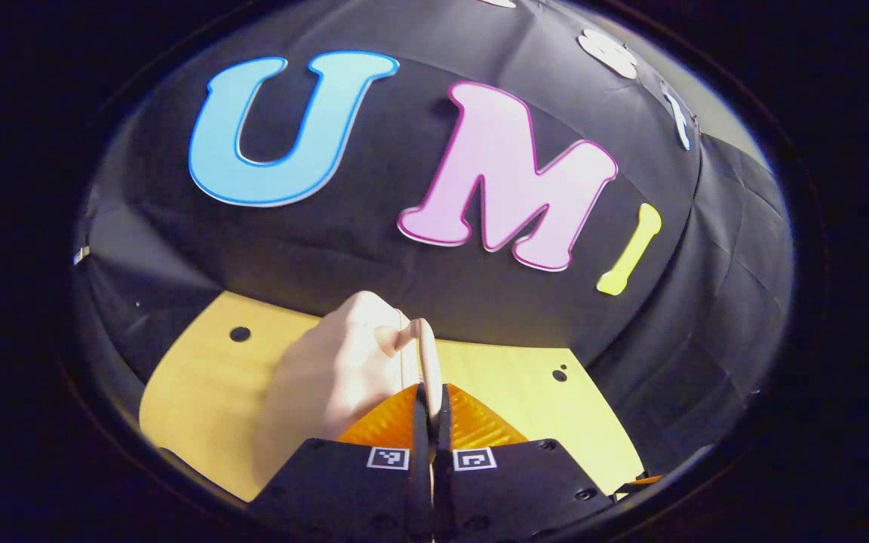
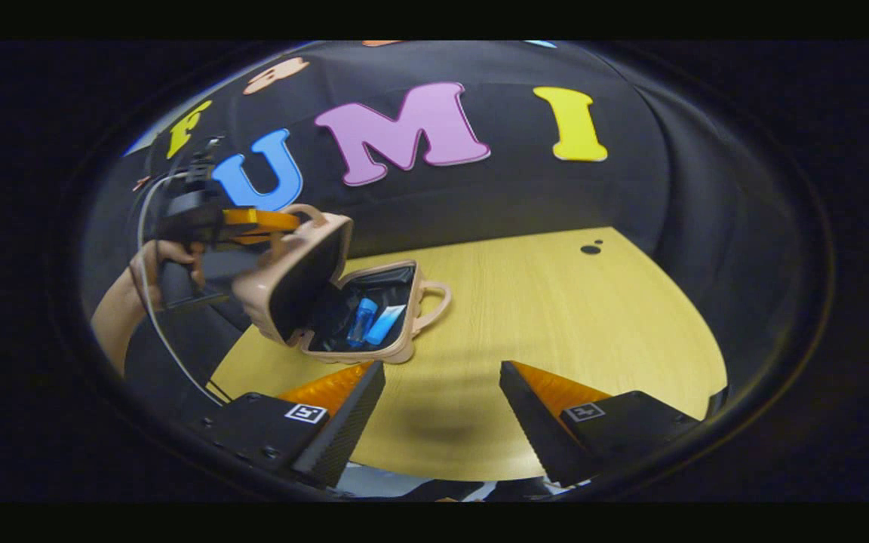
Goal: First open the suitcase, pack the skin care products into it, and then close the suitcase.
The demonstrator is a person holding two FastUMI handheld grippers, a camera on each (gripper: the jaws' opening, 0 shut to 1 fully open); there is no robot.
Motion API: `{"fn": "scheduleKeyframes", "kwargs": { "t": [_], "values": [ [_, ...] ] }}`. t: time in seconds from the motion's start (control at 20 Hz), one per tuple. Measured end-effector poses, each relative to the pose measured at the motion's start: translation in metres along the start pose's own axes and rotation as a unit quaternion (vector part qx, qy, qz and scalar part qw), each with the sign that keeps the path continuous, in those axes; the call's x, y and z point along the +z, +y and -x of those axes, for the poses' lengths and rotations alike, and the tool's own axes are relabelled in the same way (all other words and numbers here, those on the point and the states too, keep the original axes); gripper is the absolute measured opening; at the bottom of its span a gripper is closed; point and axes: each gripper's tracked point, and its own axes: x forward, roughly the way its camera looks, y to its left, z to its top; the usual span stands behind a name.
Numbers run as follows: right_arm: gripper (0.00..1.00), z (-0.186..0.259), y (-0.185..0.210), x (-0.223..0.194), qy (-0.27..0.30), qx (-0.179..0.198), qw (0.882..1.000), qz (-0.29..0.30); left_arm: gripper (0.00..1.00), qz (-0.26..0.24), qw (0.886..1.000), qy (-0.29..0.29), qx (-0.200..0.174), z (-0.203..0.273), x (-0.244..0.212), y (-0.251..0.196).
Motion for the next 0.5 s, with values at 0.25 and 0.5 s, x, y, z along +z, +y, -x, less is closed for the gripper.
{"fn": "scheduleKeyframes", "kwargs": {
  "t": [0.25,0.5],
  "values": [
    [0.97,0.019,-0.024,0.003,-0.014,0.005,1.000,-0.007,0.07,-0.045,0.994,0.097,0.033,-0.071,-0.097,-0.043],
    [0.97,0.023,-0.055,-0.002,0.003,0.016,1.000,-0.008,0.08,-0.098,0.979,0.148,0.097,-0.105,-0.149,-0.049]
  ]
}}
